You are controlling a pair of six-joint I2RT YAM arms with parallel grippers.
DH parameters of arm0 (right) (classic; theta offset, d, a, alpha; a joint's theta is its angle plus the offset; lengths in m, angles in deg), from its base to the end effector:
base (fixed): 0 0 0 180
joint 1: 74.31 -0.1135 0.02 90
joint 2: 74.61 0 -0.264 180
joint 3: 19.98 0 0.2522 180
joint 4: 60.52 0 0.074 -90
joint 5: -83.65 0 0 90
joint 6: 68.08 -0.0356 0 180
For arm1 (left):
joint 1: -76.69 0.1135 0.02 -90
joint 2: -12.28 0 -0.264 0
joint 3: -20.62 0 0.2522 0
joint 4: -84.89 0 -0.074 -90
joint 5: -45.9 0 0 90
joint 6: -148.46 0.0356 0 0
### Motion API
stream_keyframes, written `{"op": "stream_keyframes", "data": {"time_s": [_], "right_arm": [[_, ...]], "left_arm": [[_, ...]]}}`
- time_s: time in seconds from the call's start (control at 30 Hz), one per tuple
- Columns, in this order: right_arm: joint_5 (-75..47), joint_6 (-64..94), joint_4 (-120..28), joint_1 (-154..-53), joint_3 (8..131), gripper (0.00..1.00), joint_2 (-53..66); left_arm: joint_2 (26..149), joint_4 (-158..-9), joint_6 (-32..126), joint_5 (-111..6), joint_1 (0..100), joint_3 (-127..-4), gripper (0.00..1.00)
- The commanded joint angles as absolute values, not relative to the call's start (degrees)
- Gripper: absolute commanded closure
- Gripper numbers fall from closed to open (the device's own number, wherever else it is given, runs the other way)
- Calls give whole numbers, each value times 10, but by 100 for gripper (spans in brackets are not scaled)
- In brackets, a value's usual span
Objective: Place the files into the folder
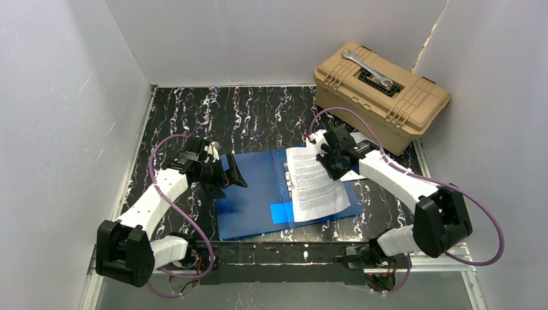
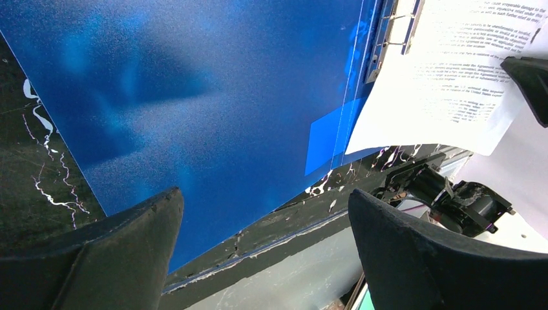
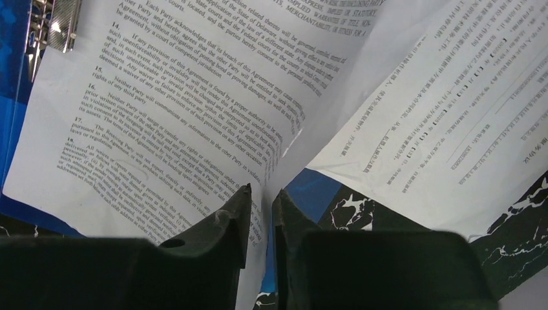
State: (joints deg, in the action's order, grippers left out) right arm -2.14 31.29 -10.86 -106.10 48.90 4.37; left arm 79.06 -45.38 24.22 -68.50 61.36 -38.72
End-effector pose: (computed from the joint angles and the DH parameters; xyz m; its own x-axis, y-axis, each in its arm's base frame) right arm 0.2334 0.1416 0.2338 -0.6441 -0.5902 -0.4866 -0.6069 0.7815 -0.1446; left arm 0.2118 -0.0733 0.2340 -0.9269 -0.2772 -0.2529 -0.0784 0.8021 -0.5920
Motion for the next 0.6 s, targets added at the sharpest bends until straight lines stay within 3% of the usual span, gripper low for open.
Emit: {"op": "stream_keyframes", "data": {"time_s": [0.0, 0.17, 0.3, 0.37, 0.4, 0.57], "right_arm": [[23, 318, -113, -1064, 519, 69, 40], [50, 313, -111, -1064, 521, 53, 40], [75, 306, -111, -1064, 521, 33, 34], [85, 305, -109, -1064, 518, 10, 30], [90, 305, -108, -1063, 517, 4, 27], [113, 297, -111, -1063, 512, 3, 13]], "left_arm": [[790, -436, 251, -688, 616, -407, 2], [790, -429, 254, -685, 616, -413, 2], [788, -428, 253, -684, 616, -414, 2], [788, -428, 253, -684, 616, -413, 2], [787, -427, 253, -684, 616, -414, 2], [788, -427, 252, -684, 616, -415, 2]]}}
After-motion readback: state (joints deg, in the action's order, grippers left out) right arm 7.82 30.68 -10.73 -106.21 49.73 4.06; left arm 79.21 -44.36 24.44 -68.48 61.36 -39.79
